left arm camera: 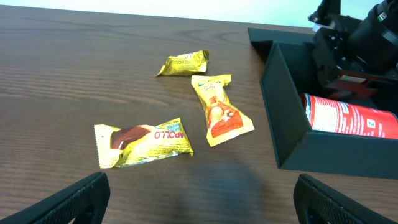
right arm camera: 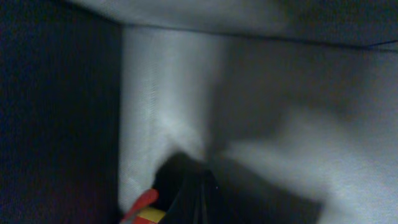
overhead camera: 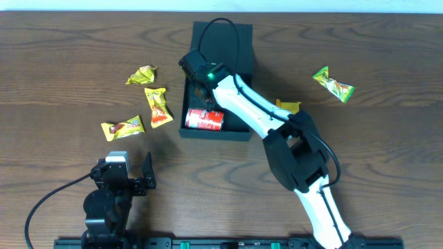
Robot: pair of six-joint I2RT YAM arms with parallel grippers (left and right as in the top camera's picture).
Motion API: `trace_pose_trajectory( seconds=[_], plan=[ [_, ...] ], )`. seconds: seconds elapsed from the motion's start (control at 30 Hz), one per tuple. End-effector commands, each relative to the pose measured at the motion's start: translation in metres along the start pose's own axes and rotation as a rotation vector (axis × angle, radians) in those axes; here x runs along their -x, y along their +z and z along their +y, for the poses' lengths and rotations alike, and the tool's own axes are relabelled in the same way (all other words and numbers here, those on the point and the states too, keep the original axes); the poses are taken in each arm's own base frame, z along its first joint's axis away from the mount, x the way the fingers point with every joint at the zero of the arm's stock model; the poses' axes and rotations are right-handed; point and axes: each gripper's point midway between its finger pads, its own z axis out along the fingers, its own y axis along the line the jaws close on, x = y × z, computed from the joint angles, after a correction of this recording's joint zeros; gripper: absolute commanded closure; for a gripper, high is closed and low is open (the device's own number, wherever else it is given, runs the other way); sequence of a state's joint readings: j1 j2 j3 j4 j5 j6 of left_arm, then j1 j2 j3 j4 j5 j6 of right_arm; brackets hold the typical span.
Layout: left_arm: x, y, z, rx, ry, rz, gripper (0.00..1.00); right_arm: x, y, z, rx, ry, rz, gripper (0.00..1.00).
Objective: Pack container
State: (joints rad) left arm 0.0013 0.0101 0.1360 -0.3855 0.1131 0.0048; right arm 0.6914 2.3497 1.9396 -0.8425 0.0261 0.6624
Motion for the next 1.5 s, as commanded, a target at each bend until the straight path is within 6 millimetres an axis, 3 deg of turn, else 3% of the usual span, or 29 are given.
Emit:
trace_pose_trajectory(
  seconds=[0.0, 0.33, 0.5, 0.63, 0.73, 0.87, 1.0, 1.17, 1.47],
  plan=[
    [-0.010, 0.003, -0.001, -0.009, 0.014, 0.021, 0.05, -0.013, 0.005, 0.011, 0.028, -0.016, 0.038, 0.98],
    [-0.010, 0.003, -0.001, -0.009, 0.014, 0.021, 0.05, -0.022, 0.004, 0.017, 0.065, -0.077, 0.082, 0.98],
    [-0.010, 0.003, -0.001, -0.009, 0.015, 0.021, 0.05, -0.013, -0.001, 0.016, 0.073, -0.079, 0.064, 0.98],
    [-0.010, 0.003, -0.001, -0.009, 0.014, 0.021, 0.05, 0.008, -0.029, 0.016, 0.079, -0.070, 0.020, 0.98],
    [-0.010, 0.003, -0.001, -0.009, 0.014, 0.021, 0.04, 0.026, -0.066, 0.006, 0.030, -0.087, -0.051, 0.99],
    [-0.010, 0.003, -0.001, -0.009, 0.014, 0.021, 0.05, 0.035, -0.109, -0.025, -0.117, -0.093, -0.125, 0.98],
    [-0.010, 0.003, -0.001, -0.009, 0.015, 0.021, 0.05, 0.029, -0.130, -0.058, -0.237, -0.110, -0.105, 0.98],
    [-0.010, 0.003, -0.001, -0.009, 0.015, 0.021, 0.05, 0.014, -0.118, -0.080, -0.267, -0.084, -0.016, 0.98],
    [-0.010, 0.003, -0.001, -0.009, 0.014, 0.021, 0.05, -0.025, -0.061, -0.091, -0.246, -0.085, 0.090, 0.99]
  ],
)
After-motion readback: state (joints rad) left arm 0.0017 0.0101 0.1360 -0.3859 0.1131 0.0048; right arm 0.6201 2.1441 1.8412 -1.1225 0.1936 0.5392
